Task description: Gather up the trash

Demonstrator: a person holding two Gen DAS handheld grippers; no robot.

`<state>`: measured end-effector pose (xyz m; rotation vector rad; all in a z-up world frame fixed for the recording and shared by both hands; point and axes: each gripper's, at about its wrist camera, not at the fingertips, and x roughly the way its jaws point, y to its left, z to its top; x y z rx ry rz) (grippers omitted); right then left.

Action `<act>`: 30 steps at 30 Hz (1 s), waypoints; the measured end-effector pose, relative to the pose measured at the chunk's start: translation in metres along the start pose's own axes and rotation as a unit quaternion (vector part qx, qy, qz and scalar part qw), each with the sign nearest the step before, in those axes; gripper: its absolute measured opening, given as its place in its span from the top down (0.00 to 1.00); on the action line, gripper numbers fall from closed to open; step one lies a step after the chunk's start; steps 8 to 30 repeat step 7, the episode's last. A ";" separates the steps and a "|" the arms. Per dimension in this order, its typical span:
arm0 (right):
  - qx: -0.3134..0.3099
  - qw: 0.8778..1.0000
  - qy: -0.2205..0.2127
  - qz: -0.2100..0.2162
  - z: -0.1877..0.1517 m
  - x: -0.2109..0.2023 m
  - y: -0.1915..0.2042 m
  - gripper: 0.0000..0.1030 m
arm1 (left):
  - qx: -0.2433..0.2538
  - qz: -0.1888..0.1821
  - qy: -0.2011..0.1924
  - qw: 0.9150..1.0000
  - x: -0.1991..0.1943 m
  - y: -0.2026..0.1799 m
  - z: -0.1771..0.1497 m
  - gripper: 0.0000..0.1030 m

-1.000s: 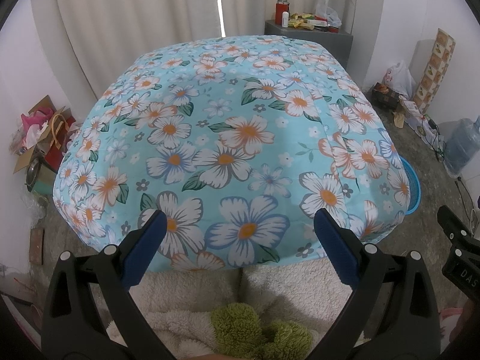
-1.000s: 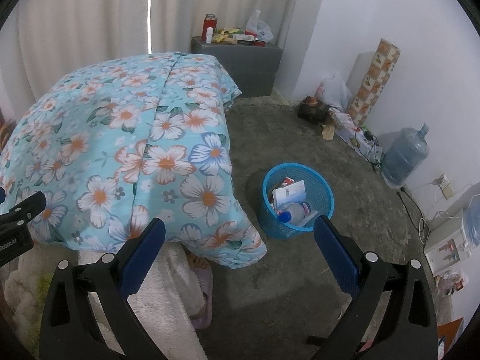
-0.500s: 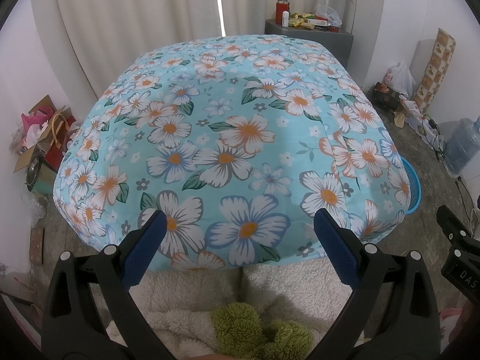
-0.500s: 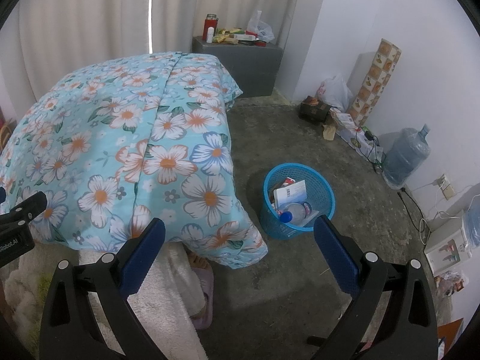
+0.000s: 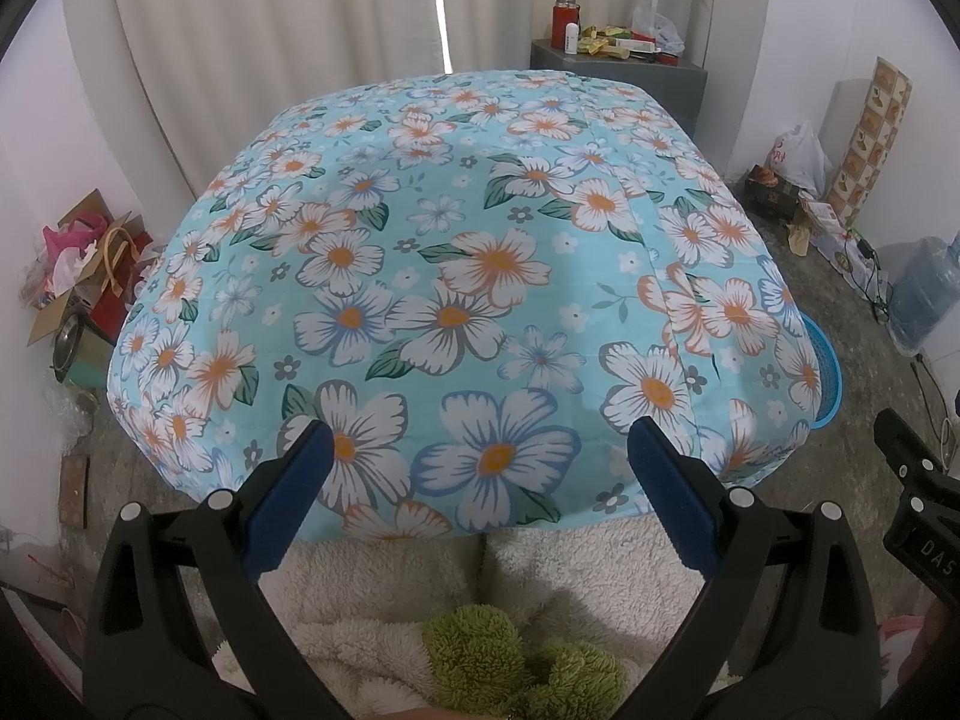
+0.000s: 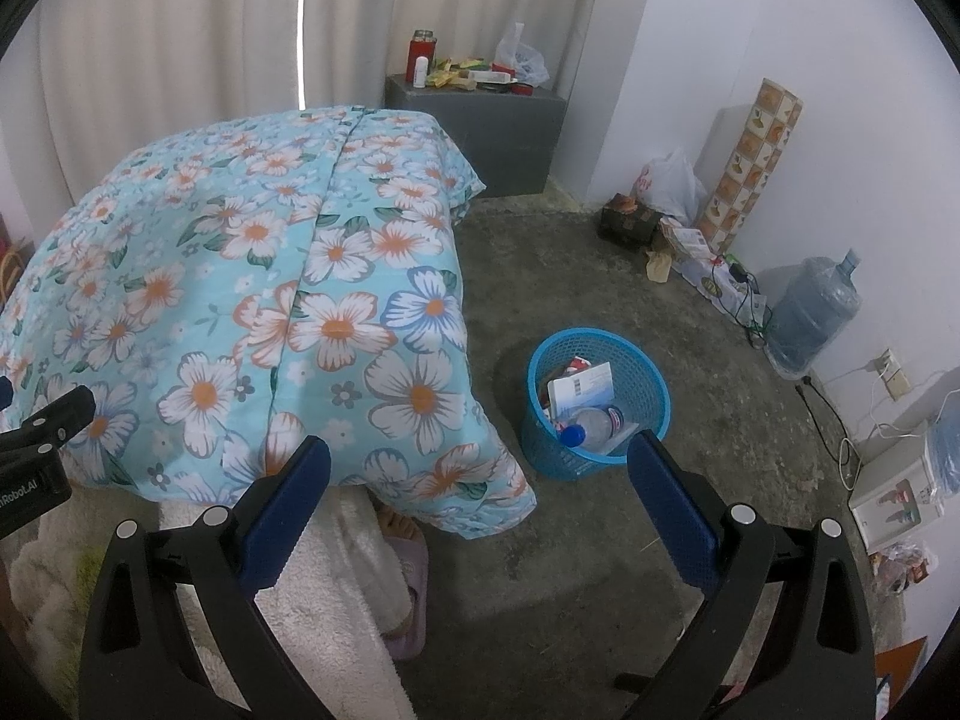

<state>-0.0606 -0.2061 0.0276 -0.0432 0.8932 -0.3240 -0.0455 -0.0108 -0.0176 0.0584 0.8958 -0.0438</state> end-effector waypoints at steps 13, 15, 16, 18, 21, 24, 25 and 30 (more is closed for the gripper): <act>0.000 1.000 0.000 0.000 0.001 0.000 0.003 0.06 | -0.003 -0.001 0.003 1.000 -0.001 0.004 -0.005 0.09; 0.000 1.000 0.000 0.000 0.001 0.000 0.003 0.06 | -0.003 -0.001 0.003 1.000 -0.001 0.004 -0.005 0.09; 0.000 1.000 0.000 0.000 0.001 0.000 0.003 0.06 | -0.003 -0.001 0.003 1.000 -0.001 0.004 -0.005 0.09; 0.000 1.000 0.000 0.000 0.001 0.000 0.003 0.06 | -0.003 -0.001 0.003 1.000 -0.001 0.004 -0.005 0.09; 0.000 1.000 0.000 0.000 0.001 0.000 0.003 0.06 | -0.003 -0.001 0.003 1.000 -0.001 0.004 -0.005 0.09; 0.000 1.000 0.000 0.000 0.001 0.000 0.003 0.06 | -0.003 -0.001 0.003 1.000 -0.001 0.004 -0.005 0.09; 0.000 1.000 0.000 0.000 0.001 0.000 0.003 0.06 | -0.003 -0.001 0.003 1.000 -0.001 0.004 -0.005 0.09; 0.000 1.000 0.000 0.000 0.001 0.000 0.003 0.06 | -0.003 -0.001 0.003 1.000 -0.001 0.004 -0.005 0.09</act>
